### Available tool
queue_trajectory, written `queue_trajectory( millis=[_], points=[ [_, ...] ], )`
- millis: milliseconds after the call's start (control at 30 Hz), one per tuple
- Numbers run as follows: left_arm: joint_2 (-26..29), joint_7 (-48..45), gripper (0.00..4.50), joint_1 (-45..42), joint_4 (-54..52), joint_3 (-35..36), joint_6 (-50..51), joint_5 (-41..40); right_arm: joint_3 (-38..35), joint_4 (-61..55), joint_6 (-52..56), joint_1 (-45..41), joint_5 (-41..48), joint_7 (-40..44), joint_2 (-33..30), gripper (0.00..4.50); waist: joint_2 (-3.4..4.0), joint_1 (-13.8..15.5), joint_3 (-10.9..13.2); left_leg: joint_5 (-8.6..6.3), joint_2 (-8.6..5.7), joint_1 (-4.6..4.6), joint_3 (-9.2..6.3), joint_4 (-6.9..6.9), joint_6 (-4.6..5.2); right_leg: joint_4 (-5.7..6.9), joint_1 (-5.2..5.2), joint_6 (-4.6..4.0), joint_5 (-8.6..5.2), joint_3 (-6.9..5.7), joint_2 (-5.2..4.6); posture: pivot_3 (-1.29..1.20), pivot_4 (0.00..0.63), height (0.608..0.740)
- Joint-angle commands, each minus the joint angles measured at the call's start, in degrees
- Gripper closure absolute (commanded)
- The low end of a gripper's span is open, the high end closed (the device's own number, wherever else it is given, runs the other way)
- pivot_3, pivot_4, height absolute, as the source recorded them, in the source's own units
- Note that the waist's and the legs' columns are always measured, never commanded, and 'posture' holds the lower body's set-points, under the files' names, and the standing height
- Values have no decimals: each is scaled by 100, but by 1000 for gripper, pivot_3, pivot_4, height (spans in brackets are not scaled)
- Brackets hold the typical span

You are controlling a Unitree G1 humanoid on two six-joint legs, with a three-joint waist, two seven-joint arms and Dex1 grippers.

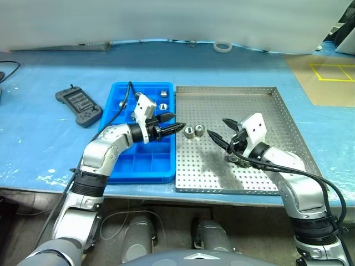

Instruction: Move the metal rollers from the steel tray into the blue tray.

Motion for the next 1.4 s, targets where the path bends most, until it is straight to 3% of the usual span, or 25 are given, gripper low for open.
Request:
queue_trajectory(
  millis=[33,200,500,667,900,1200,1400],
  points=[
    [-2,-92,1357,-180,-106,-92,-55,34,-59,-135,-96,-22,-25,18,-74,1022,0,5,0,0,0,1,0,0,0,0,1,0,0,0,0,-164,150,740],
    [-133,248,1357,-1004,824,-365,-259,704,-45,-62,-122,-167,-10,-17,11,1022,0,24,0,1,0,0,0,3,-1,5,0,0,0,0,0,-164,150,740],
    [-174,-819,1357,-2818,2485,-1119,-223,1380,51,58,-284,-129,-231,-203,180,1022,-1,21,0,-1,-2,-12,0,4,7,7,-11,0,0,0,-3,-184,150,740],
    [-525,-1330,1357,-3590,4069,-1620,-539,2029,63,-75,-282,-28,-316,-434,362,1022,-1,1,0,-4,-5,-8,1,4,13,1,-4,0,0,0,-5,-227,150,740],
    [-981,-1481,1357,-3959,5702,-1822,-1330,2760,52,-377,-246,304,-413,-777,588,1022,-2,-38,1,3,-4,-13,1,7,31,-1,-6,0,1,0,-5,-293,150,740],
    [-1332,-1362,1357,-4103,6649,-1767,-1719,3294,65,-481,-324,570,-567,-1059,716,1022,-2,-46,0,-9,-5,2,1,13,19,-8,14,0,1,-2,-9,-338,150,740],
    [-1641,-889,1357,-4043,6995,-1644,-1447,3542,100,-362,-410,539,-664,-1152,806,1022,1,-38,-6,-10,-6,24,0,14,18,-11,35,0,1,-2,-10,-340,150,740]
  ],
)
